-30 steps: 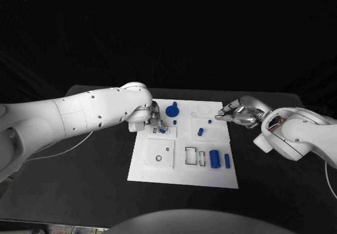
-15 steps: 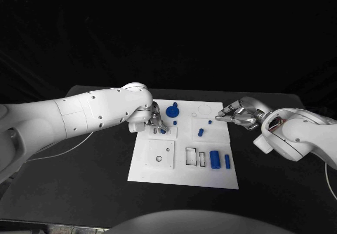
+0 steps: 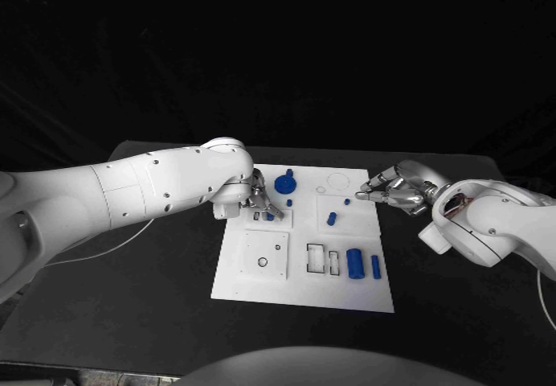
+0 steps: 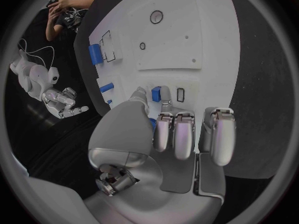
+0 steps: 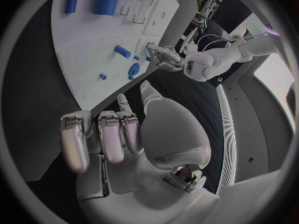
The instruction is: Assemble the parts on the task board
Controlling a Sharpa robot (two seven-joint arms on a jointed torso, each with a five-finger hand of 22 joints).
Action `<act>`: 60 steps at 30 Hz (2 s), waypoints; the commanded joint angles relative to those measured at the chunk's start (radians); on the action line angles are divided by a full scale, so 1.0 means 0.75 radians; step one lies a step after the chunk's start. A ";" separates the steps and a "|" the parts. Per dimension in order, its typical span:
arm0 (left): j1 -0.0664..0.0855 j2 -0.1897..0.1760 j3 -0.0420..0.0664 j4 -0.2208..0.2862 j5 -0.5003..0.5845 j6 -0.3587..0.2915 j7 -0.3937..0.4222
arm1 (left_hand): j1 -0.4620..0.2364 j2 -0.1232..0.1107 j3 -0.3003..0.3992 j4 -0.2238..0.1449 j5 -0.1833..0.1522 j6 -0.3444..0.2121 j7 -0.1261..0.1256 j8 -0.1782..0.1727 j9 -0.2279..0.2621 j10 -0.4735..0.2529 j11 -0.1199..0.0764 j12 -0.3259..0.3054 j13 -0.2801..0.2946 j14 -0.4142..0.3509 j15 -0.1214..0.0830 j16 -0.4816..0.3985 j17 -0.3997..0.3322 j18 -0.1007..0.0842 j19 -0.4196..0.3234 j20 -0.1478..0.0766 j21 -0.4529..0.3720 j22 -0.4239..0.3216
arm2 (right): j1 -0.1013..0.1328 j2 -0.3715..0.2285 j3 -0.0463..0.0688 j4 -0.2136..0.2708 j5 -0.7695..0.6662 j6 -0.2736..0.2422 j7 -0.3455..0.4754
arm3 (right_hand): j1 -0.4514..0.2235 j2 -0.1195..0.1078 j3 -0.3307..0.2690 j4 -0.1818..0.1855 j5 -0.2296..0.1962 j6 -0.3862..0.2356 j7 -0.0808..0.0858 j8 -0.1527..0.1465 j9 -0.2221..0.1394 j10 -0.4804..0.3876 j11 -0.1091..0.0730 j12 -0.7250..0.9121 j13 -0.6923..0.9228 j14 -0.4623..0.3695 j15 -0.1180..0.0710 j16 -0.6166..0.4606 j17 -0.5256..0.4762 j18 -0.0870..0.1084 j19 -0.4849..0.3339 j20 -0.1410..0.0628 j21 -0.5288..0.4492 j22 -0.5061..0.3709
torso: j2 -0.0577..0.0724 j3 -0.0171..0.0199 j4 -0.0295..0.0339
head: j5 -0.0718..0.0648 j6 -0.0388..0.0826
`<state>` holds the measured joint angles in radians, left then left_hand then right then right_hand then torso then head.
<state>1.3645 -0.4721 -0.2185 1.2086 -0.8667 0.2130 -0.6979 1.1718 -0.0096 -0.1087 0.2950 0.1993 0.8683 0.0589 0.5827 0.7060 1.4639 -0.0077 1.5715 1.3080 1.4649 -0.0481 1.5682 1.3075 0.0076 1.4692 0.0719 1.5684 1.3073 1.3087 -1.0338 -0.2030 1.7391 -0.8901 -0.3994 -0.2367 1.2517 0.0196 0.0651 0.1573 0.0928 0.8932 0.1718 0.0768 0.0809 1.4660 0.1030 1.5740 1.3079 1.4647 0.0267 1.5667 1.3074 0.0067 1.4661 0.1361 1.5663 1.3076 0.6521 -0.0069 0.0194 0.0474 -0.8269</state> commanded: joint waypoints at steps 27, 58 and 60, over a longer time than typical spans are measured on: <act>0.093 -0.128 0.022 0.163 -0.141 -0.155 0.011 | -0.263 -0.269 -0.068 0.008 0.048 -0.001 -0.010 0.069 0.171 0.143 0.001 -0.001 0.350 0.141 -0.005 0.003 0.351 -0.010 0.135 -0.002 0.003 0.351 | -0.005 0.002 -0.001 -0.009 -0.001 0.028 -0.002 | -0.006 0.012 -0.002 0.007 -0.001 0.005 0.004 0.000 0.001 0.140 0.006 -0.004 0.350 0.141 0.010 0.005 0.351 -0.009 0.140 0.010 0.006 0.351 | -0.001 0.0002 -0.0001 | 0.008 0.019; 0.064 -0.002 0.004 -0.212 -0.190 -0.114 0.074 | -0.146 -0.136 0.026 0.003 0.222 0.019 -0.024 0.037 0.194 0.143 -0.012 -0.001 0.350 0.141 -0.017 0.003 0.351 -0.010 0.135 -0.011 0.003 0.351 | -0.007 0.003 -0.001 -0.007 -0.003 0.022 0.002 | -0.006 0.015 -0.004 0.008 -0.003 0.003 0.005 -0.002 0.000 0.140 0.007 -0.004 0.350 0.141 0.011 0.005 0.351 -0.009 0.140 0.011 0.006 0.351 | 0.000 0.0002 -0.0006 | 0.015 0.030; 0.055 0.011 0.004 -0.237 -0.190 -0.107 0.090 | -0.145 -0.129 0.030 0.003 0.221 0.018 -0.024 0.034 0.193 0.143 -0.012 -0.001 0.350 0.141 -0.017 0.003 0.351 -0.010 0.135 -0.012 0.003 0.351 | -0.007 0.003 -0.001 -0.006 -0.003 0.022 0.002 | -0.006 0.015 -0.004 0.008 -0.003 0.003 0.005 -0.002 0.000 0.140 0.007 -0.004 0.350 0.141 0.011 0.005 0.351 -0.009 0.140 0.011 0.006 0.351 | 0.001 -0.0004 -0.0009 | 0.014 0.032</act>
<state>1.4081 -0.4698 -0.2160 1.0398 -1.0028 0.1173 -0.6702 1.0630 -0.1184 -0.0932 0.2977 0.3620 0.8808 0.0423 0.6137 0.8523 1.4669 -0.0108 1.5716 1.3075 1.4651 -0.0557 1.5682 1.3080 0.0076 1.4656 0.0683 1.5684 1.3073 1.3040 -1.0318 -0.2037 1.7328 -0.8879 -0.3919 -0.2376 1.2478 0.0235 0.0622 0.1602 0.0928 0.8932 0.1719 0.0768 0.0808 1.4660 0.1030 1.5740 1.3075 1.4647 0.0267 1.5667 1.3079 0.0067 1.4661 0.1361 1.5663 1.3079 0.6533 -0.0073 0.0184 0.0579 -0.8038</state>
